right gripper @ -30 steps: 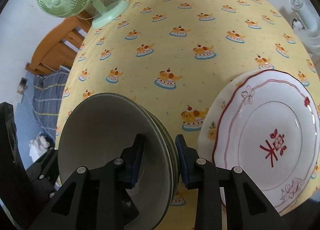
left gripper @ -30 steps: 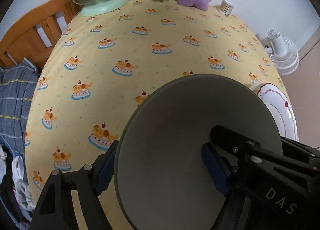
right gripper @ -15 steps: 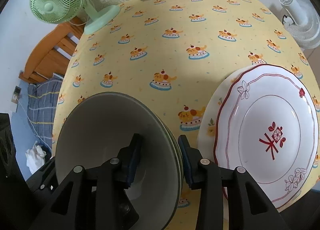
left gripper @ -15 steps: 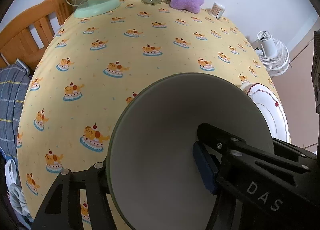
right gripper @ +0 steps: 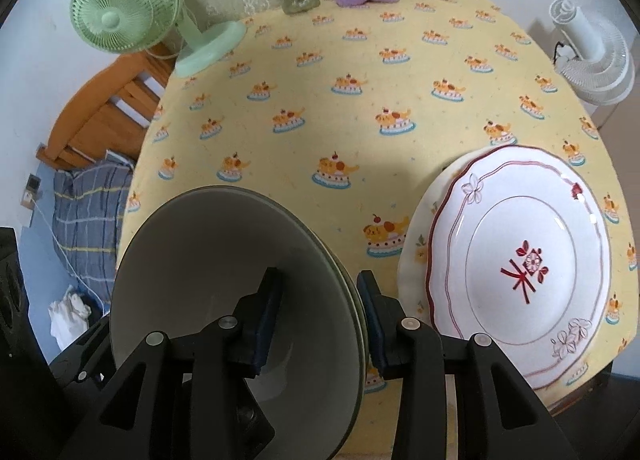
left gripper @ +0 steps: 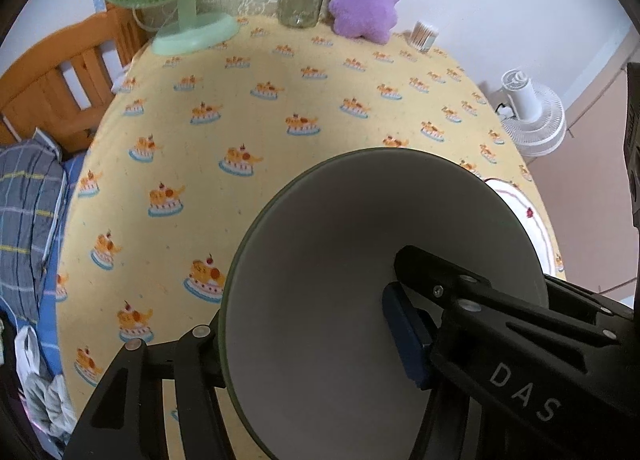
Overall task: Organize plates and bowls
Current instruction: 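Lift the nested bowls with the right tool and carry them over the plate stack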
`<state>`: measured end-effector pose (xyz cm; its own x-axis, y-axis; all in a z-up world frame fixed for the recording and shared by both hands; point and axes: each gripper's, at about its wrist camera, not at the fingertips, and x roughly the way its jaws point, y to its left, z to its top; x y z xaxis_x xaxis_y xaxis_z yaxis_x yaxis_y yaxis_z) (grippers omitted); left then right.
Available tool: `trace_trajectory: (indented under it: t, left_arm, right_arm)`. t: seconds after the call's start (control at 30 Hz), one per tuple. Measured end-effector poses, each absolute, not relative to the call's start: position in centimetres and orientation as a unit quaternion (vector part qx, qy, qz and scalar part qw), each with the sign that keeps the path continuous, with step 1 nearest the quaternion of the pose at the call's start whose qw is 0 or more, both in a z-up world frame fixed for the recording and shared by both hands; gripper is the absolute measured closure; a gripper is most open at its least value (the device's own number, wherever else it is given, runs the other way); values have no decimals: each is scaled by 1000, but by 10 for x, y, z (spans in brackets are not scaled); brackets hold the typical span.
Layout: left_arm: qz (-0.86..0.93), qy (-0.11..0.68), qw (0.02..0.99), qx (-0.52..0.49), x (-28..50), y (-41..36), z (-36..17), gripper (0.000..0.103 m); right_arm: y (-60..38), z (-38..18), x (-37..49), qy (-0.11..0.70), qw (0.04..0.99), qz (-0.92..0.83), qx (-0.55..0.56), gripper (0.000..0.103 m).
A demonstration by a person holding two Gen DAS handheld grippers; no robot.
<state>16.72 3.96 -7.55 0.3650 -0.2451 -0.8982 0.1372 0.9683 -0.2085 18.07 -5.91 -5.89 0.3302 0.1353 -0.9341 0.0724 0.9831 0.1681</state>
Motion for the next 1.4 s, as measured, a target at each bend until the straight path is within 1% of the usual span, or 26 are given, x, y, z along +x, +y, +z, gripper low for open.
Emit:
trace_trajectory:
  t: [0.23,0.57,1.07,1.4]
  left_arm:
    - [-137,537,831,-38,162,43,-55,40]
    - [-139,522,842,-18,158,23,-37,40]
    - [-72,506,858,-58,148,-49,-20,41]
    - [-42,500,862,-76,145,-91,-19,41]
  right_arm:
    - [-52,-32,167,553,827,-2,101,61]
    - [-67,-15,158,534,837,-4,119,61]
    - [-135,6,159,533,840,61,81,61]
    - [-180,12,163,537,837,92,63,61]
